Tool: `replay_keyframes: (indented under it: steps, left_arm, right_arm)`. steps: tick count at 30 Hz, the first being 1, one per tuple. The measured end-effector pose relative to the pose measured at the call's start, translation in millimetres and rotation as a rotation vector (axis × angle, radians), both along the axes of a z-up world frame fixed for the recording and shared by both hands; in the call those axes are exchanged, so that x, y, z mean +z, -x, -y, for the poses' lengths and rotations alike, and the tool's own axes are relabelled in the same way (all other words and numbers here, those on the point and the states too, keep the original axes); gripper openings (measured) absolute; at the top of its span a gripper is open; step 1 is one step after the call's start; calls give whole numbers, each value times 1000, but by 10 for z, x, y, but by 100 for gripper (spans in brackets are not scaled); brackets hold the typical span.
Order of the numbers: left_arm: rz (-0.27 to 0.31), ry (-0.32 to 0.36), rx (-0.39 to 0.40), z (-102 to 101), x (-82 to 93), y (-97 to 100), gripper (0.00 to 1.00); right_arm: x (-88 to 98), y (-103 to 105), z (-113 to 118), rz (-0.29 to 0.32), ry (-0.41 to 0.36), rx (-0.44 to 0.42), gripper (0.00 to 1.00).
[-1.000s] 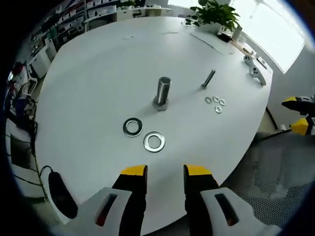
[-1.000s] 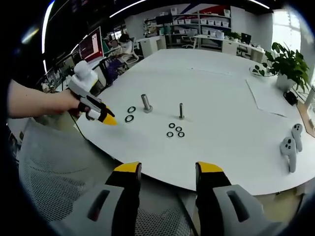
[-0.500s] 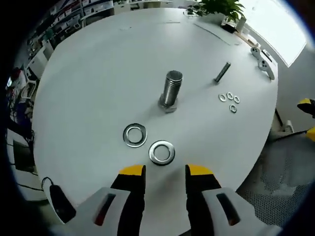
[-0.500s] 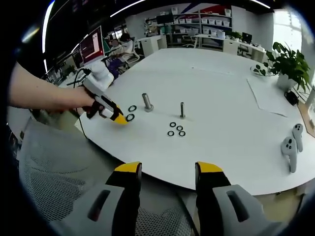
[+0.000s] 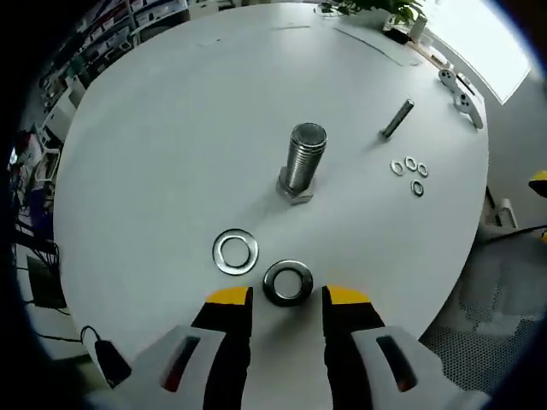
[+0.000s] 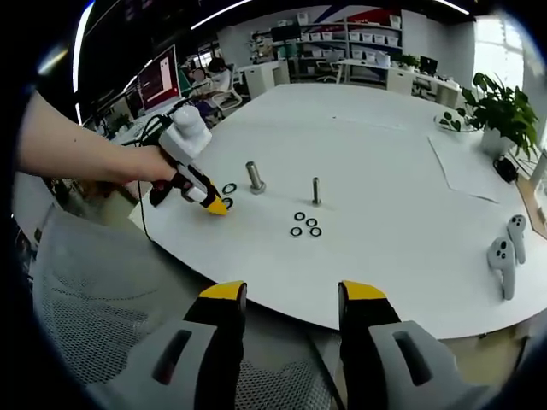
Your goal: Place the washer onto the threaded stud by aligning its center hole with the stud, sliding it down to the base, and recovering from edge contact or off-axis alignment until the washer reaches the visible bottom stop.
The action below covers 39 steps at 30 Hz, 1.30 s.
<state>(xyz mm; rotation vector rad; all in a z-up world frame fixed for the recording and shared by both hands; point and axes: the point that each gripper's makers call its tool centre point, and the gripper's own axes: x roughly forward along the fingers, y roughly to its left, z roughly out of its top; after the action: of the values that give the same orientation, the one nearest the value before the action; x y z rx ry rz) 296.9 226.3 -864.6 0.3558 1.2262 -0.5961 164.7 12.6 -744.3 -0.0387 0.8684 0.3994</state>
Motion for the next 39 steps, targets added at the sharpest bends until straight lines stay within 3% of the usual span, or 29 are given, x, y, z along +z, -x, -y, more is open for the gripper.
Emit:
replay_keyframes:
  steps: [6, 17, 22, 32, 37, 39]
  left_arm:
    - [-2, -86, -45, -19, -28, -12, 29]
    - [-50, -116, -42, -7, -30, -35, 28]
    - [-33, -114, -93, 66, -21, 6, 21]
    - [-52, -130, -99, 63, -29, 2, 21]
    - [-56, -132, -142, 59, -40, 3, 22]
    - [-57, -144, -213, 56, -39, 19, 22]
  right_arm:
    - [7, -9, 7, 4, -2, -5, 45]
    - [8, -3, -2, 2, -5, -5, 45]
    - [9, -2, -5, 2, -4, -3, 45]
    - [11, -6, 4, 1, -5, -6, 44]
    - [9, -2, 3, 0, -5, -6, 44]
    - [11, -3, 5, 0, -4, -7, 44]
